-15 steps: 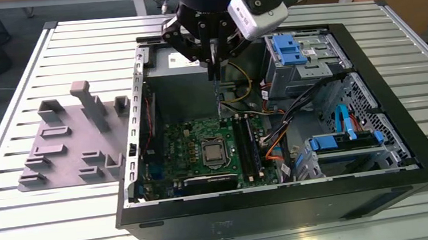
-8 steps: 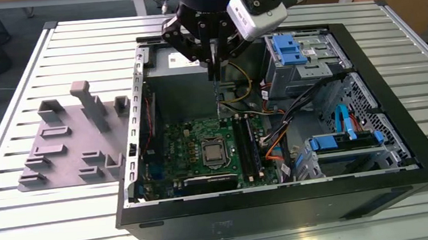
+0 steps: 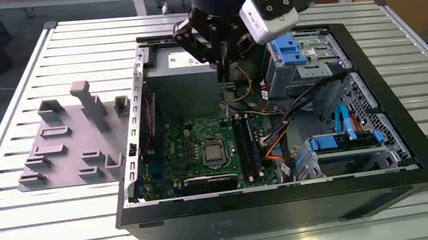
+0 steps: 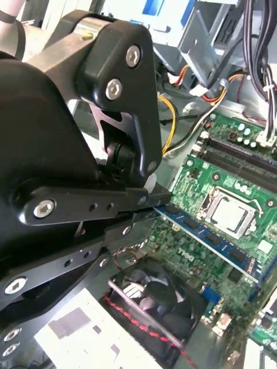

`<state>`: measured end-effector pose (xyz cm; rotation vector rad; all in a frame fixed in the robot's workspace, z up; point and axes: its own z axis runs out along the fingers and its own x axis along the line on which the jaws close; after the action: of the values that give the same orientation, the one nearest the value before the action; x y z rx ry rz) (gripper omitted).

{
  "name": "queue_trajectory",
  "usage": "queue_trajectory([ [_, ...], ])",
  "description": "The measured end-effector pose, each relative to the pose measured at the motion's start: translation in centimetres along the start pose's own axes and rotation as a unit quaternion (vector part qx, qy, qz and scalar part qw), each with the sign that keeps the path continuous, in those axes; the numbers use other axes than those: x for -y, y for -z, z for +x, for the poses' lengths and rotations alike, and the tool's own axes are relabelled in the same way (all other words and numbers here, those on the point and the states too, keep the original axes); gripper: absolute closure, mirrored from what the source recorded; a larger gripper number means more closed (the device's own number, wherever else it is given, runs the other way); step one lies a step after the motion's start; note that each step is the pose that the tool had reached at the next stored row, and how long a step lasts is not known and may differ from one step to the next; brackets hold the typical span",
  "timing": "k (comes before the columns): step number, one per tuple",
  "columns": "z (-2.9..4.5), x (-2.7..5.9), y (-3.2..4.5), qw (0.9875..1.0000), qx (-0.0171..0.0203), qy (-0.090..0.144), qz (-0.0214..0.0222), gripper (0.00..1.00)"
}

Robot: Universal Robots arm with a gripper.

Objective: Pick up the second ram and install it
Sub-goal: 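Insert the second ram into the second slot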

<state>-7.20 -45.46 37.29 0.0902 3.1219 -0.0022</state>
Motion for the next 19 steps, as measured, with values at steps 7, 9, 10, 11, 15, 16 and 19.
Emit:
queue_trajectory([
  [7, -0.91, -0.06, -0.50, 0.9996, -0.0003, 0.027, -0.0003, 0.86],
  [9, -1.19, -0.07, -0.56, 0.9996, -0.0004, 0.027, -0.0004, 0.86],
  [10, -1.27, -0.07, -0.57, 0.9996, -0.0004, 0.027, -0.0004, 0.86],
  [11, -1.36, -0.08, -0.59, 0.9996, -0.0004, 0.027, -0.0003, 0.86],
  [15, -1.98, -0.12, -0.80, 0.9996, -0.0004, 0.027, -0.0004, 0.86],
  [16, -2.17, -0.14, -0.89, 0.9996, -0.0004, 0.027, -0.0004, 0.86],
  [19, -2.45, -0.15, -1.19, 0.9996, -0.0004, 0.027, -0.0004, 0.86],
])
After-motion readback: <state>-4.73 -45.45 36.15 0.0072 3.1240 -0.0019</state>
